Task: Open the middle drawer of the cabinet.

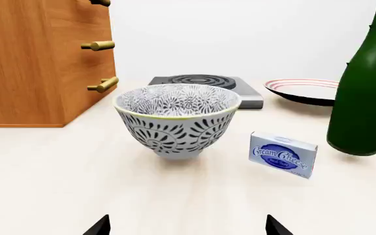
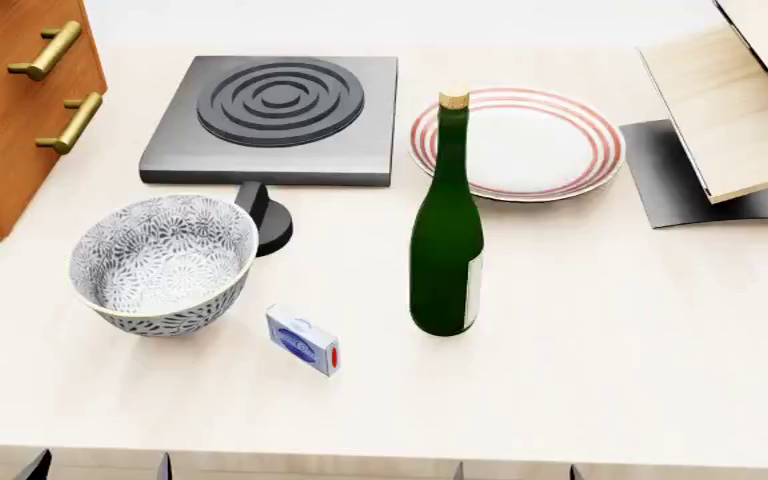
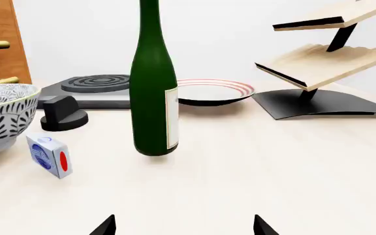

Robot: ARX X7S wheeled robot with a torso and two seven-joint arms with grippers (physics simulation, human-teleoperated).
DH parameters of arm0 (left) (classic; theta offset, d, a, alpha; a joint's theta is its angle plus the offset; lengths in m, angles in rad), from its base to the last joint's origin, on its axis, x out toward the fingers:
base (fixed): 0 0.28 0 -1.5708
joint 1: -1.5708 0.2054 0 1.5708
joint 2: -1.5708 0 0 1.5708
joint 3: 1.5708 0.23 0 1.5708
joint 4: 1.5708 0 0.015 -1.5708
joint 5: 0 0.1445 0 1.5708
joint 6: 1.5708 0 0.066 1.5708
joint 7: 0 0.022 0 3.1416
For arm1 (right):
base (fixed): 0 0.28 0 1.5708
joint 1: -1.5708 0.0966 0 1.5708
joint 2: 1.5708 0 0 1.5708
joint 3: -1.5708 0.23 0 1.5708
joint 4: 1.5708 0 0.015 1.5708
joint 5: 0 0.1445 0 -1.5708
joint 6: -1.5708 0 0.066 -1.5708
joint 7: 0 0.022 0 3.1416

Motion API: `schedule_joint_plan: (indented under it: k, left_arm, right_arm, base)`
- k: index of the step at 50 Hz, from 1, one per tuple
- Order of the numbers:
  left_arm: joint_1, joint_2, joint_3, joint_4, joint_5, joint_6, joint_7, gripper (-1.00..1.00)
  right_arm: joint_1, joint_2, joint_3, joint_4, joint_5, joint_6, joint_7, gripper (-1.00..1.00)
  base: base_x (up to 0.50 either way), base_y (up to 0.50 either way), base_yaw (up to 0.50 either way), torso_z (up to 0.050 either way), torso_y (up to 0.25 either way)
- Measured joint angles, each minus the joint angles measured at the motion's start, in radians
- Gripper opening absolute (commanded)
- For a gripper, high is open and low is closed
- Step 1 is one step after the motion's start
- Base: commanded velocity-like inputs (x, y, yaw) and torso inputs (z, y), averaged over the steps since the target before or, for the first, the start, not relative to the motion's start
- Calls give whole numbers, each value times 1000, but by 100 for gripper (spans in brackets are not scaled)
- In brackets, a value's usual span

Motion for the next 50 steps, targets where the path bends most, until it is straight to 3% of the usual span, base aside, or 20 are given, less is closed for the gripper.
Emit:
schedule_joint_plan:
  k: [31, 50]
  left_arm:
    - [-19, -60, 49, 0, -72, -9, -97, 100]
    - [-2, -103, 63, 264, -83, -74, -151, 100]
  right_arm:
    - [14, 58, -53, -5, 56, -13, 92, 100]
    - [13, 101, -71, -323, 52, 187, 171, 100]
  base:
    - [0, 0, 0, 0, 0]
    - [0, 0, 0, 0, 0]
